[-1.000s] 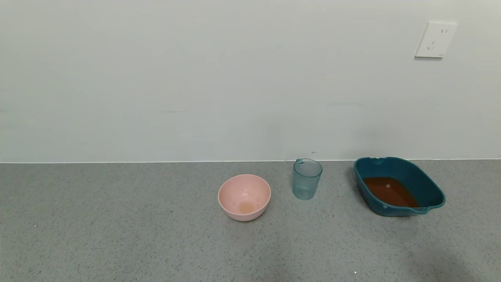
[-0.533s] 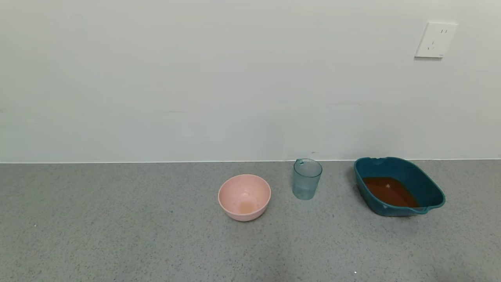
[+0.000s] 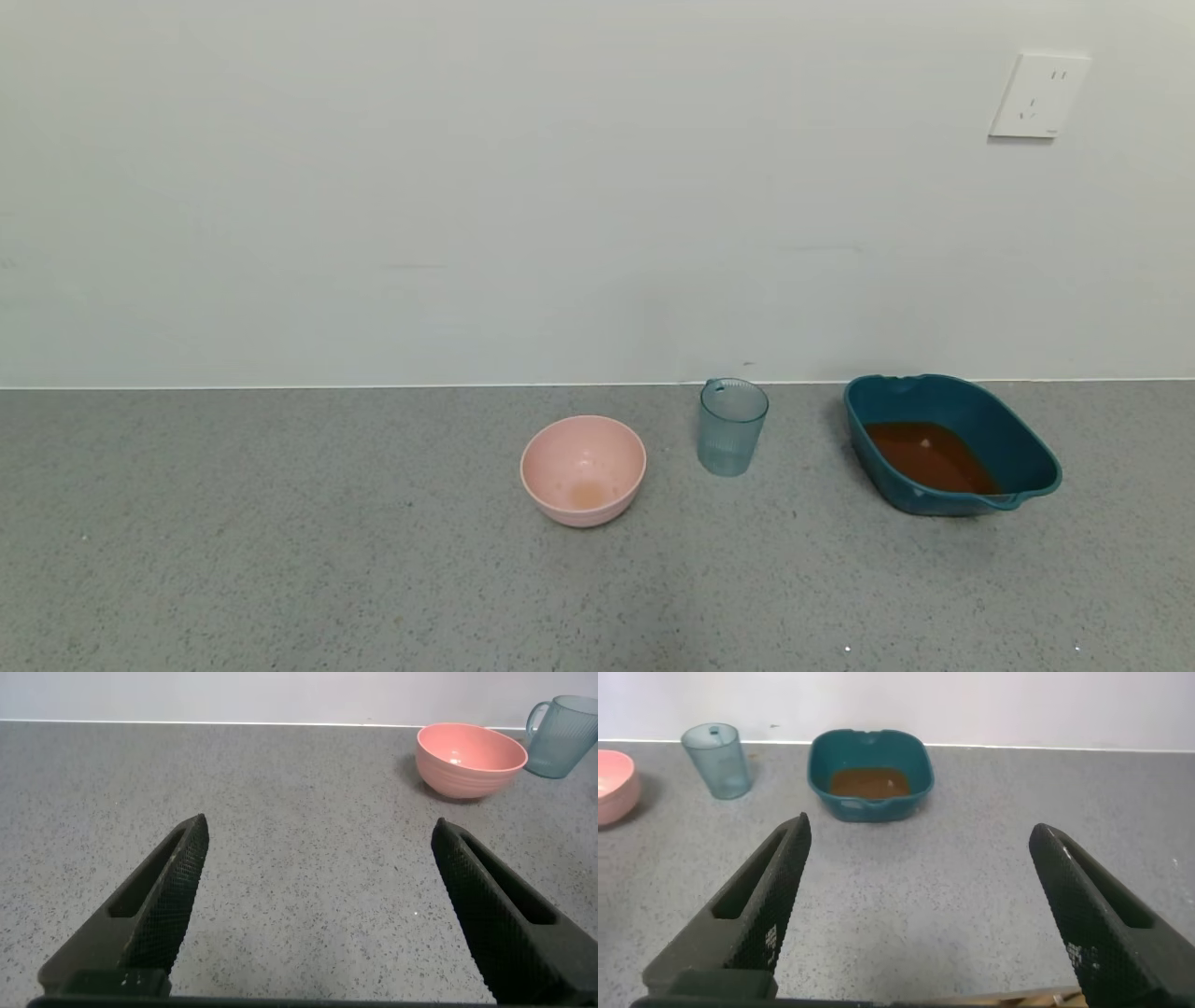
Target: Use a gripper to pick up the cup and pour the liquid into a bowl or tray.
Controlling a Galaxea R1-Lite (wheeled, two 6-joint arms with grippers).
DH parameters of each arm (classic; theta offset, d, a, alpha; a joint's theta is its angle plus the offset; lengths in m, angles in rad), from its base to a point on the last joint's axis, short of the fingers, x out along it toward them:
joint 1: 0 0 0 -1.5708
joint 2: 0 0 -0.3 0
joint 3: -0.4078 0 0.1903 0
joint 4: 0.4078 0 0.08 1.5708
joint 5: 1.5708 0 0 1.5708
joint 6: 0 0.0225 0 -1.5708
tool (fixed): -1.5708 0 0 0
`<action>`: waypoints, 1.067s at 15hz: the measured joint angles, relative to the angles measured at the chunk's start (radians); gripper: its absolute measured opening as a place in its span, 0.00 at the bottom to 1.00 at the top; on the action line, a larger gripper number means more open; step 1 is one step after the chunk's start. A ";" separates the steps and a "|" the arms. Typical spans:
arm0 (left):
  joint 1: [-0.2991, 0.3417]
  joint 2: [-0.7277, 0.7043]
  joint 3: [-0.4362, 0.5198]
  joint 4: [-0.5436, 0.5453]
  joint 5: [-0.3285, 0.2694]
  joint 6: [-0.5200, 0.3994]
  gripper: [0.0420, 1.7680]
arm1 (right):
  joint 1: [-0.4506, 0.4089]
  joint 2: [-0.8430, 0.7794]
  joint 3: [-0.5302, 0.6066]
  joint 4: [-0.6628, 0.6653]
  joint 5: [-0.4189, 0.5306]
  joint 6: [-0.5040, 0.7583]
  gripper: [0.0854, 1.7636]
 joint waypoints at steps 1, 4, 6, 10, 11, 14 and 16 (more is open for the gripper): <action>0.000 0.000 0.000 0.000 0.000 0.000 0.97 | 0.004 -0.025 0.017 -0.005 0.008 0.001 0.96; 0.000 0.000 0.000 0.000 0.000 0.000 0.97 | 0.013 -0.102 0.109 -0.067 0.015 0.008 0.96; 0.000 0.000 0.000 0.000 0.000 0.000 0.97 | 0.016 -0.149 0.199 -0.150 0.015 0.010 0.96; 0.000 0.000 0.000 0.000 0.000 0.000 0.97 | 0.017 -0.199 0.357 -0.290 0.025 0.007 0.96; 0.000 0.000 0.000 0.000 0.000 0.000 0.97 | 0.019 -0.206 0.396 -0.318 0.034 0.004 0.96; 0.000 0.000 0.000 0.000 0.000 0.000 0.97 | 0.019 -0.229 0.489 -0.369 0.056 -0.012 0.96; 0.000 0.000 0.000 0.000 0.000 0.000 0.97 | 0.019 -0.235 0.544 -0.414 0.089 -0.012 0.96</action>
